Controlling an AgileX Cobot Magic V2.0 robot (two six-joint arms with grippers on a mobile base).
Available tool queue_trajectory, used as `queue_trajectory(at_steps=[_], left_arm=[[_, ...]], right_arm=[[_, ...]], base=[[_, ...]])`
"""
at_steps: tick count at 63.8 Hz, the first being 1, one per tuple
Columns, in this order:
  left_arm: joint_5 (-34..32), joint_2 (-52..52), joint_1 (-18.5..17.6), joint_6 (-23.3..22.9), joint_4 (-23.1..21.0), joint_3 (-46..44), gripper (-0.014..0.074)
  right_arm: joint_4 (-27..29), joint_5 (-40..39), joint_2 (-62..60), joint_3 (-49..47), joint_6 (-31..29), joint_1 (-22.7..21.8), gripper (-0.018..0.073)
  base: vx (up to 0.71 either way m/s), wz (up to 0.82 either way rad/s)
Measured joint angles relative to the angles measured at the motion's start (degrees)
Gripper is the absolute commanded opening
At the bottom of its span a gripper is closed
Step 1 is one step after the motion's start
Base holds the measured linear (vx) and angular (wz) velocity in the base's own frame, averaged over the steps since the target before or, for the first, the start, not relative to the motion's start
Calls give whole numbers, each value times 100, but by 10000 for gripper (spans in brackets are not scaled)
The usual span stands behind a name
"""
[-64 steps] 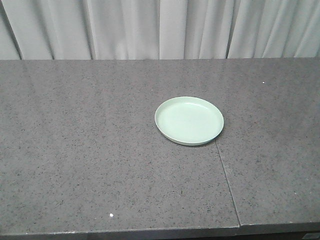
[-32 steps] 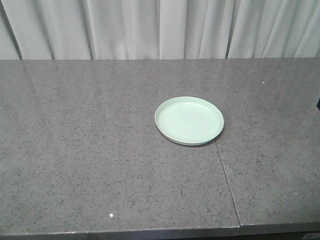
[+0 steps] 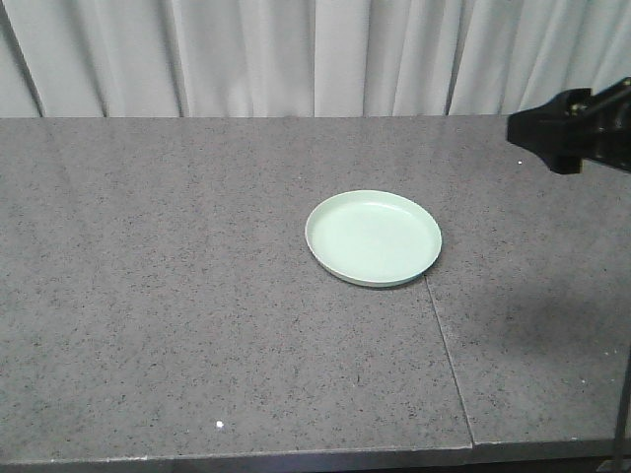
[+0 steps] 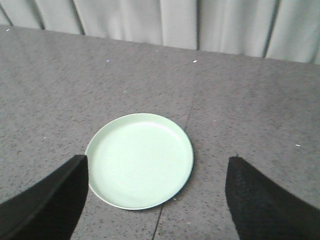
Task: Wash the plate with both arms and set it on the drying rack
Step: 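Move the right gripper down to the rim of the pale green plate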
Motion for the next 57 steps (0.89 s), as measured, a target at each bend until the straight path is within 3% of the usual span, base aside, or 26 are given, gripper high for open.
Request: queue_trajectory(at_steps=[11,31,39,57], left_arm=[[0,0,0,0,0,0,-6],[0,0,0,0,0,0,-6],[0,0,0,0,0,0,-6],[0,0,0,0,0,0,-6]], right_arm=[[438,413,1293,-762,-380,19,557],[278,715,3307,-1940,-296,84,557],[-281,775,3897,-2462,-18,292,557],[-1855,1095,4863,-3457,1239,603,557]], base=[[0,0],[0,0],[0,0],[0,0]])
